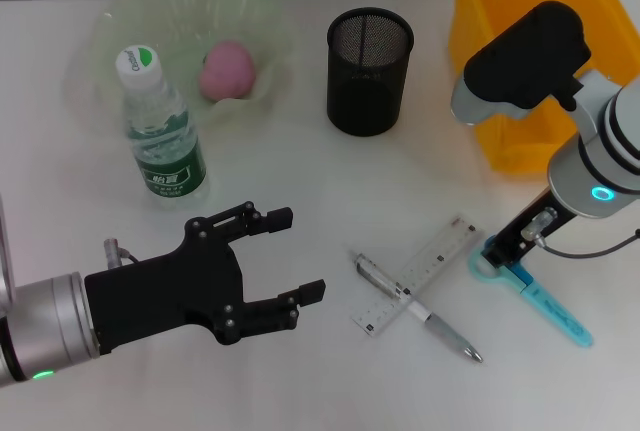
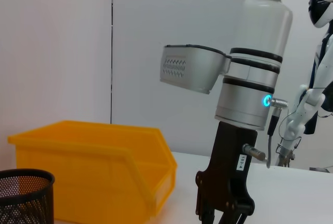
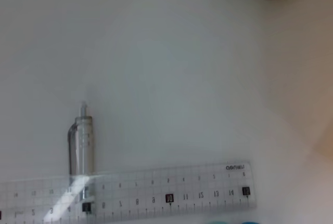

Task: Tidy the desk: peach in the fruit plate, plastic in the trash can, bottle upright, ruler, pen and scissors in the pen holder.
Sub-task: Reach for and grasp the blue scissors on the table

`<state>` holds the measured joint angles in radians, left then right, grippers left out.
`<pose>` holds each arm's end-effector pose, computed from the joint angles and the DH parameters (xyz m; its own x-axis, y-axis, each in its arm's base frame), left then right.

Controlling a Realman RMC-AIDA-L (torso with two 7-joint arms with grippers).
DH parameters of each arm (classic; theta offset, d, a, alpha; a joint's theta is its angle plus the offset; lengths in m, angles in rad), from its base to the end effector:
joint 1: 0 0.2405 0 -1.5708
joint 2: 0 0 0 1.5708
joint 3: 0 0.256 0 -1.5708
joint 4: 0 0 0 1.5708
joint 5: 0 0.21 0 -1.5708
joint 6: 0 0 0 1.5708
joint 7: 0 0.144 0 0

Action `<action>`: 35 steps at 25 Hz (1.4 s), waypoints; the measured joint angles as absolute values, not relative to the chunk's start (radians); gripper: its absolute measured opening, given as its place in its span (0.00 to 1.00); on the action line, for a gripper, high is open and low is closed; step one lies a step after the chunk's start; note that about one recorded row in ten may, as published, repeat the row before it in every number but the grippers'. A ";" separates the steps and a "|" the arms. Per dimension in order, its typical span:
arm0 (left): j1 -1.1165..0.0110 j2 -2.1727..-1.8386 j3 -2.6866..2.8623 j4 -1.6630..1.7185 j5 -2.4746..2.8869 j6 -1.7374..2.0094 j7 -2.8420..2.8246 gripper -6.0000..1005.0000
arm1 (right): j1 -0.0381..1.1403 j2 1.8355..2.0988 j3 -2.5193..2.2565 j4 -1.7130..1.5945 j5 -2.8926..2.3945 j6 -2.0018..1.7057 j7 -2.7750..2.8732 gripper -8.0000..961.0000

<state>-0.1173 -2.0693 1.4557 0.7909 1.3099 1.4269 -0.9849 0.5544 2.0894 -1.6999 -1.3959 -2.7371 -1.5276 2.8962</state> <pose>-0.2635 0.2369 -0.0479 0.7923 0.0821 0.6046 0.2608 -0.9414 -0.2139 0.1837 0.3267 -0.0396 0.6089 -0.7320 0.3056 -0.5150 -0.6578 -0.5496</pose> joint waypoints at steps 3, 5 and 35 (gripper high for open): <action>-0.118 -2.069 1.456 0.790 1.310 1.427 -0.985 0.80 | 0.562 2.089 -1.700 -1.373 -2.724 -1.521 2.896 0.31; -0.119 -2.069 1.456 0.787 1.310 1.427 -0.985 0.80 | 0.566 2.089 -1.700 -1.362 -2.719 -1.518 2.896 0.31; -0.123 -2.069 1.456 0.781 1.310 1.436 -0.985 0.80 | 0.568 2.089 -1.701 -1.307 -2.718 -1.478 2.890 0.25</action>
